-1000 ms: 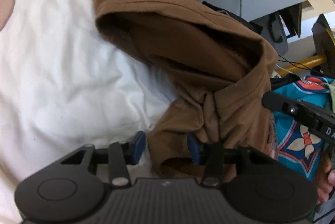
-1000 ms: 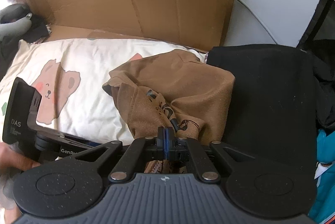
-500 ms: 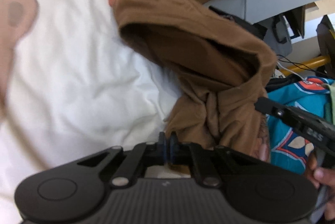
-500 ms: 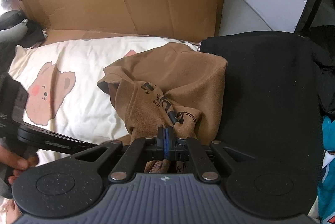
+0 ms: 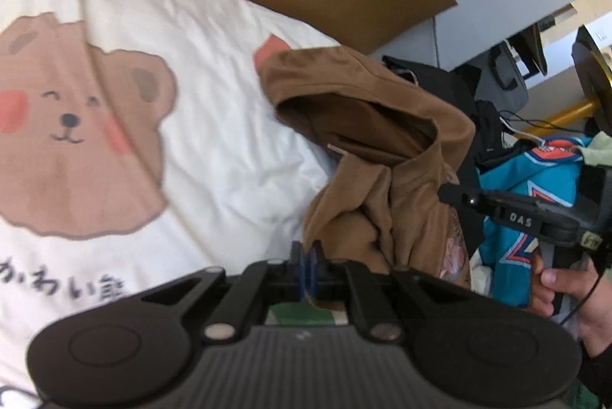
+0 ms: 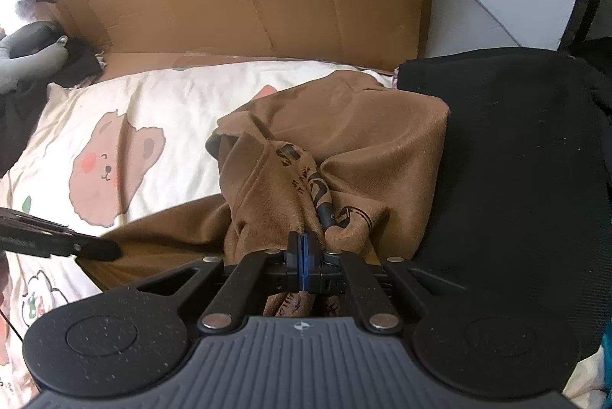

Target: Fold clothes

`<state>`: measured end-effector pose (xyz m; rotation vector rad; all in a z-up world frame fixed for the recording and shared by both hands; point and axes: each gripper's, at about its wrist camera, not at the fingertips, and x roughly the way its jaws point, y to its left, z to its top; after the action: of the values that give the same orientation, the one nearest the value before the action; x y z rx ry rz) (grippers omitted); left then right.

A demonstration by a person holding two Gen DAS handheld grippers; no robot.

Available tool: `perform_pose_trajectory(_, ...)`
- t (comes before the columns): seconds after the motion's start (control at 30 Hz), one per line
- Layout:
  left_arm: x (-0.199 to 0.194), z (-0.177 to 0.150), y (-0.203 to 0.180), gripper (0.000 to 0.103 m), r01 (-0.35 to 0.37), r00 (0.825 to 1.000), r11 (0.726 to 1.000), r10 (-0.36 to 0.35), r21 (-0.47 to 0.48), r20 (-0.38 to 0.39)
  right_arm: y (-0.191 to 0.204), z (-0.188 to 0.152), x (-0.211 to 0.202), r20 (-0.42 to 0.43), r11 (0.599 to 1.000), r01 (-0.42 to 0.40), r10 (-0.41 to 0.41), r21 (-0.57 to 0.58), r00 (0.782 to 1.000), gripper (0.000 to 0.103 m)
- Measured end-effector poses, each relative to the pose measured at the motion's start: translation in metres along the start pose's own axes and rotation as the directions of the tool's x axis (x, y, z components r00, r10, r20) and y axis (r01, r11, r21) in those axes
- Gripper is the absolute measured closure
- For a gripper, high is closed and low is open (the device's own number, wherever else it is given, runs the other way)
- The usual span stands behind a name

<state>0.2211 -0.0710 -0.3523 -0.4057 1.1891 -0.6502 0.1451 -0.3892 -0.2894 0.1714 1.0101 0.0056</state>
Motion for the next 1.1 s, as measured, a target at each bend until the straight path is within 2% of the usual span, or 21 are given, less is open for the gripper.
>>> perform_pose_trajectory(0.17,-0.024,0.000,0.003,0.101,-0.015,1.000,1.000,0.015,-0.011,0.014,0.002,-0.002,0.002,0.004,0.998,-0.061,0.061,0.025,0.998,0.101)
perform_pose_trajectory(0.23,-0.034,-0.001,0.004,0.101,-0.021,1.000,1.000,0.022,-0.015,0.019,0.005,-0.003,0.001,0.008,0.996,-0.083,0.083,0.033,0.997,0.097)
perform_pose_trajectory(0.3,-0.043,-0.001,0.005,0.101,-0.031,0.999,0.999,0.031,-0.013,0.019,0.009,-0.003,-0.002,0.013,0.995,-0.095,0.095,0.027,0.995,0.078)
perform_pose_trajectory(0.37,-0.051,-0.002,0.006,0.101,-0.043,0.999,0.999,0.043,-0.006,0.013,0.013,-0.004,-0.009,0.036,0.995,-0.101,0.101,0.014,0.994,0.068)
perform_pose_trajectory(0.4,-0.055,-0.002,0.006,0.101,-0.049,0.999,0.999,0.049,-0.002,0.011,0.011,-0.005,-0.013,0.046,0.994,-0.104,0.103,0.017,0.994,0.066)
perform_pose_trajectory(0.57,-0.076,-0.003,0.012,0.101,-0.077,0.997,0.997,0.077,0.002,0.017,-0.008,-0.014,-0.035,0.083,0.992,-0.109,0.103,0.063,0.991,0.066)
perform_pose_trajectory(0.77,-0.093,-0.008,0.023,0.101,-0.119,0.993,0.993,0.120,-0.014,0.018,-0.036,-0.037,-0.055,0.077,0.993,-0.044,0.036,0.108,0.996,0.066)
perform_pose_trajectory(0.87,-0.097,-0.010,0.030,0.101,-0.139,0.990,0.990,0.139,-0.016,0.011,-0.049,-0.056,-0.051,0.027,0.988,-0.029,0.025,0.153,0.999,0.066)
perform_pose_trajectory(1.1,-0.104,-0.011,0.039,0.101,-0.171,0.985,0.985,0.172,-0.013,0.009,-0.070,-0.104,-0.036,-0.104,0.988,0.015,0.001,0.157,0.995,0.066)
